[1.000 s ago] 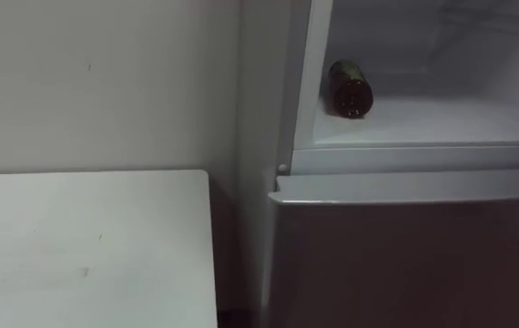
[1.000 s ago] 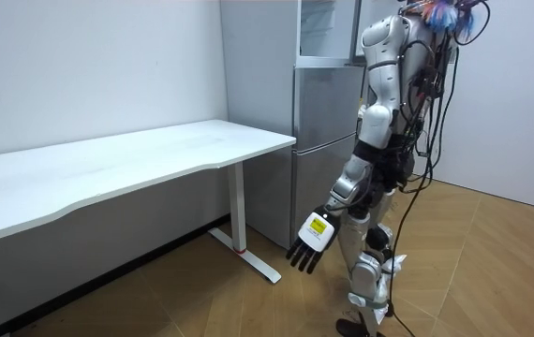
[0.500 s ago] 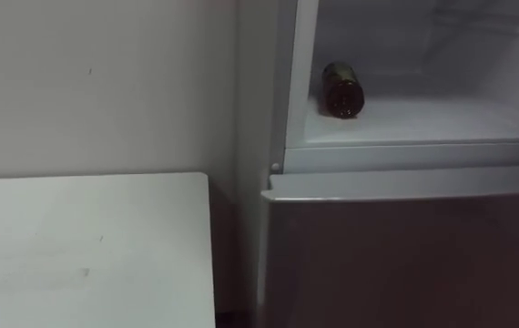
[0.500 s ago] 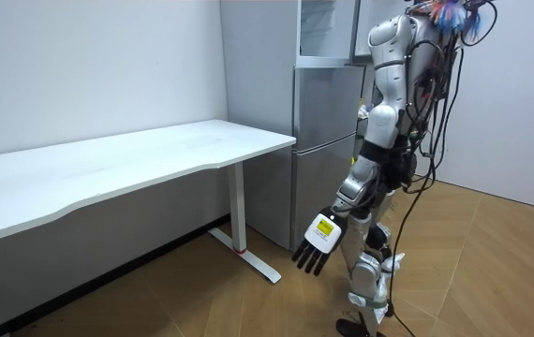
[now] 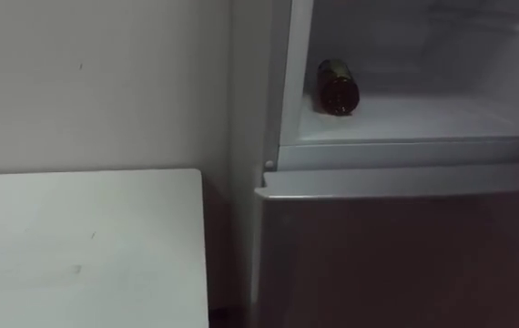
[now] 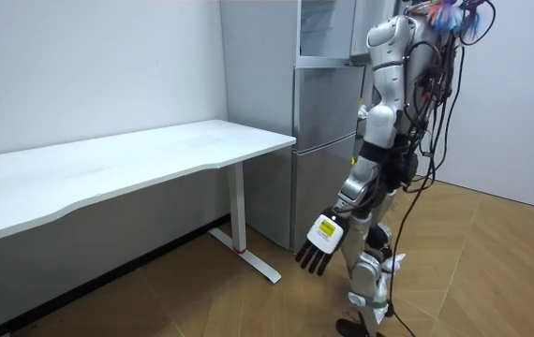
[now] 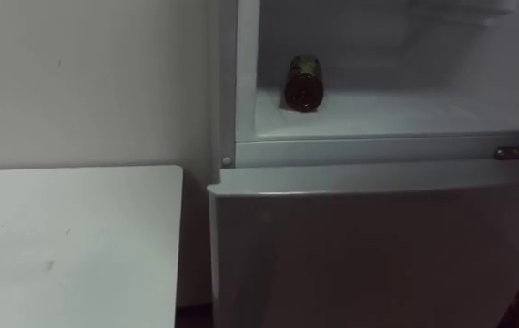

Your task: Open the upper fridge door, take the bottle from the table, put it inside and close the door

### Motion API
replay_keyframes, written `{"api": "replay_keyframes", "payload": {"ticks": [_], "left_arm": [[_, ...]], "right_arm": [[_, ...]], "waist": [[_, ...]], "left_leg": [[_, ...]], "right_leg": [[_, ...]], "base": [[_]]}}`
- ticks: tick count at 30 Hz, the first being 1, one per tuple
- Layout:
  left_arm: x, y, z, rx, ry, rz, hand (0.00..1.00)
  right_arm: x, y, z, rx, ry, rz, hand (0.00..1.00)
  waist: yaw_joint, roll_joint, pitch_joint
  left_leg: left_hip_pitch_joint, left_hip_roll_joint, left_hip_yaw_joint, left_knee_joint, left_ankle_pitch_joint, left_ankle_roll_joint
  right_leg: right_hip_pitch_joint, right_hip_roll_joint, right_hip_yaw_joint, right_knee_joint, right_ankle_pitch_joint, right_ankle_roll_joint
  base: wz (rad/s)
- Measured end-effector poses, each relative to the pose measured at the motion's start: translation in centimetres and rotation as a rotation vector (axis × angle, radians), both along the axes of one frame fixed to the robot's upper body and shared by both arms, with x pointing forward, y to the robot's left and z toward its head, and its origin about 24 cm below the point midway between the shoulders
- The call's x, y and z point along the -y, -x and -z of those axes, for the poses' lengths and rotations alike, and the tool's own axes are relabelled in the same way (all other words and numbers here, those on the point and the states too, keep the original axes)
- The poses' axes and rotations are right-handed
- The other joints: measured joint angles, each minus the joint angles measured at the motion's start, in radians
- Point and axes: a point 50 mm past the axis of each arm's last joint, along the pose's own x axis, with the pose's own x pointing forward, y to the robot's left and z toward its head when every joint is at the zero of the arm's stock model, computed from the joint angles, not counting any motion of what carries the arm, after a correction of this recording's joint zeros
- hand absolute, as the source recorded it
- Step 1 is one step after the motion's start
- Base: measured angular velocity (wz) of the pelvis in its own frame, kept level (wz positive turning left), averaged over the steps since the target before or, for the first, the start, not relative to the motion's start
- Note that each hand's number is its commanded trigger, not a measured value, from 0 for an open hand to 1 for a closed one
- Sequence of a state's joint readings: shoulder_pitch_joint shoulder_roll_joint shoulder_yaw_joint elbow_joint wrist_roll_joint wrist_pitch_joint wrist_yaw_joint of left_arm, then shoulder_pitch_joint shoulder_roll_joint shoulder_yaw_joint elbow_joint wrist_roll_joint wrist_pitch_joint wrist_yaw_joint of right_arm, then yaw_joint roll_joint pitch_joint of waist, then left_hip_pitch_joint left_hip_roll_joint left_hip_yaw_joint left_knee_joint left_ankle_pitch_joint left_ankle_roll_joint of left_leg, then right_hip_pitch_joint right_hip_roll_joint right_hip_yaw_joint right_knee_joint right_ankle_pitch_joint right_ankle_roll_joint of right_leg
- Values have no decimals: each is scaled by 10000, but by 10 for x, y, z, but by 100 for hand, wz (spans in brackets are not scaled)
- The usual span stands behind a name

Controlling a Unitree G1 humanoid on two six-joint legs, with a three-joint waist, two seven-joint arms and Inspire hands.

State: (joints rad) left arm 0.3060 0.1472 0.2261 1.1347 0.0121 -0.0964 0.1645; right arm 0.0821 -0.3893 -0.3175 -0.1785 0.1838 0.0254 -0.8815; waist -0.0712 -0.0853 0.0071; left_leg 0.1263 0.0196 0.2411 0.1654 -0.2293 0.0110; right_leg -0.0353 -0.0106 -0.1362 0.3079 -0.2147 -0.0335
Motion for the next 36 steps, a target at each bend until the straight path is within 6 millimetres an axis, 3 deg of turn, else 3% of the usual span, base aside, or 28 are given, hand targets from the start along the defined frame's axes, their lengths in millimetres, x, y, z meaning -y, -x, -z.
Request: {"api": "replay_keyframes", "payload": {"ticks": [6, 14, 18, 21, 25, 36], "left_arm": [[4, -11, 2, 15, 147, 448, 0], [6, -15, 3, 102, 209, 747, 0], [7, -13, 3, -38, 178, 960, 0], [5, -15, 2, -63, 23, 1159, 0], [7, -14, 3, -168, 33, 1402, 0], [6, -10, 3, -536, -194, 1576, 0]], "right_arm": [[-15, -7, -5, -624, 1658, -838, 0], [-34, -14, -12, -661, 2274, -2230, 0], [-52, -15, -47, 1483, 3287, -3005, 0], [-66, -16, -62, 2364, 4019, -3639, 0], [-78, -18, -65, 2531, 4395, -4650, 0], [-89, -22, -61, 2233, 4508, -5634, 0]], "waist": [[505, 9, -6], [796, 4, -10], [786, -1, -10], [810, -3, -113], [818, -43, -89], [1083, 270, -26]], "left_leg": [[12, 24, 26, 47, 3, -4], [31, 47, -54, 46, 13, -23], [68, 76, -102, 48, 13, -23], [87, 155, -138, 45, 7, -34], [79, 218, -254, 1, -2, -47], [181, 216, -260, -63, -29, -7]], "right_leg": [[14, 3, -2, 0, 22, -20], [232, -25, -50, -159, 31, -28], [403, 1, -145, -407, 89, -19], [576, 111, -173, -790, 274, -29], [746, 140, -315, -1057, 449, -8], [904, 138, -316, -1214, 571, 43]], "base": [[0], [5], [6], [6], [6], [-1]]}}
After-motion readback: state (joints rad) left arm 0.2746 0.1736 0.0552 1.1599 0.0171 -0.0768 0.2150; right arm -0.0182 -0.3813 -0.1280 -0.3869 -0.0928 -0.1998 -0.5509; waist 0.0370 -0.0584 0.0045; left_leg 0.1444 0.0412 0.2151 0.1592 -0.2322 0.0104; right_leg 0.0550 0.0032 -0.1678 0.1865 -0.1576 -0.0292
